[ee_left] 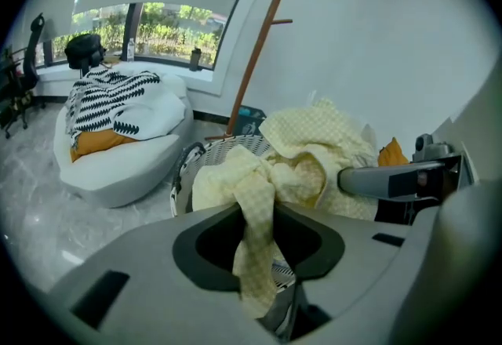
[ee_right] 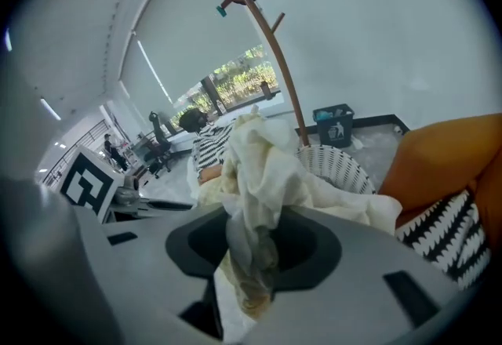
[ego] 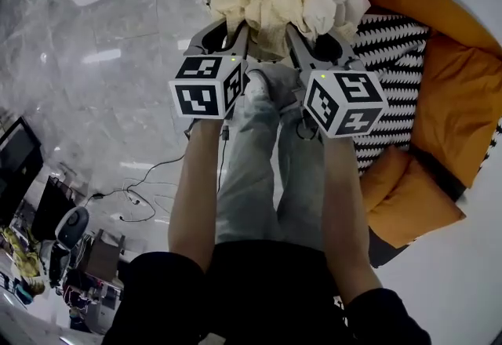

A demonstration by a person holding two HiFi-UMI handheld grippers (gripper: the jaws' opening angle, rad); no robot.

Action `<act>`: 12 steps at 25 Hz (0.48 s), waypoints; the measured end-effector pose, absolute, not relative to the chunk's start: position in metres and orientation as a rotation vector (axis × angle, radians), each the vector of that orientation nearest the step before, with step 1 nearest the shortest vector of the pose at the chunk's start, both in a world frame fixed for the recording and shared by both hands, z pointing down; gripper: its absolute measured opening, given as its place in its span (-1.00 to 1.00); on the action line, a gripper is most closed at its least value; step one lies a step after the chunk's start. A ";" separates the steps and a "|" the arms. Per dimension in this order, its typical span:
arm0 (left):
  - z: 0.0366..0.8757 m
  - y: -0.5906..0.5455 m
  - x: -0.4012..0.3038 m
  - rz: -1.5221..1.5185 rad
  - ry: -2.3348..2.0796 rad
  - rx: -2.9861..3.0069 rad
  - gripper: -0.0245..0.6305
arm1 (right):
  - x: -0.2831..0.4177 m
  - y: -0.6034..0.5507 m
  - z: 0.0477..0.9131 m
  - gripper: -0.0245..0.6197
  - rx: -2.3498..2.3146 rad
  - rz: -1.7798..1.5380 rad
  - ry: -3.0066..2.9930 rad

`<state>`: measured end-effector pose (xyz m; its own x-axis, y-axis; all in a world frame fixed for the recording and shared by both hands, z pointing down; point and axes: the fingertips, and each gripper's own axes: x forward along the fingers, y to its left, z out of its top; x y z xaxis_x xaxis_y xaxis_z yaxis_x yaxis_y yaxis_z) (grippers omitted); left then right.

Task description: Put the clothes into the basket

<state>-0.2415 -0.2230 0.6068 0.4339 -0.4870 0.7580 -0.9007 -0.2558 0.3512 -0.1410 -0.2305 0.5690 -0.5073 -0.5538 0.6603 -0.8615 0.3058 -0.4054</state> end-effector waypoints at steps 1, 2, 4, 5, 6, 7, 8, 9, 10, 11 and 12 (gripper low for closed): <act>0.610 -0.223 -0.240 0.663 -1.165 1.889 -0.58 | -0.138 -0.230 0.577 -0.48 1.269 1.065 -2.148; 0.612 -0.222 -0.240 0.665 -1.156 1.882 -0.49 | -0.136 -0.229 0.583 -0.37 1.274 1.076 -2.118; 0.615 -0.221 -0.239 0.665 -1.148 1.879 -0.47 | -0.130 -0.226 0.592 -0.27 1.285 1.110 -2.079; 0.617 -0.221 -0.240 0.665 -1.146 1.880 -0.47 | -0.128 -0.226 0.595 -0.27 1.294 1.131 -2.071; 0.619 -0.221 -0.240 0.665 -1.144 1.879 -0.47 | -0.125 -0.225 0.599 -0.27 1.302 1.148 -2.066; 0.621 -0.221 -0.240 0.666 -1.142 1.877 -0.47 | -0.123 -0.224 0.601 -0.27 1.309 1.158 -2.060; 0.623 -0.221 -0.241 0.667 -1.139 1.875 -0.47 | -0.122 -0.223 0.603 -0.28 1.313 1.161 -2.053; 0.622 -0.221 -0.241 0.666 -1.137 1.874 -0.47 | -0.120 -0.222 0.603 -0.28 1.316 1.161 -2.045; 0.620 -0.221 -0.239 0.663 -1.133 1.875 -0.47 | -0.117 -0.220 0.602 -0.29 1.319 1.161 -2.038; 0.617 -0.220 -0.237 0.657 -1.127 1.879 -0.47 | -0.114 -0.218 0.599 -0.31 1.327 1.162 -2.032; 0.614 -0.219 -0.233 0.650 -1.120 1.884 -0.47 | -0.110 -0.215 0.597 -0.34 1.339 1.164 -2.025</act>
<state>-0.2330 -0.2189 0.6142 0.4688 -0.4538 0.7578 -0.8831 -0.2588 0.3914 -0.1102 -0.2154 0.5966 -0.4307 -0.5228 0.7356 -0.8988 0.1745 -0.4022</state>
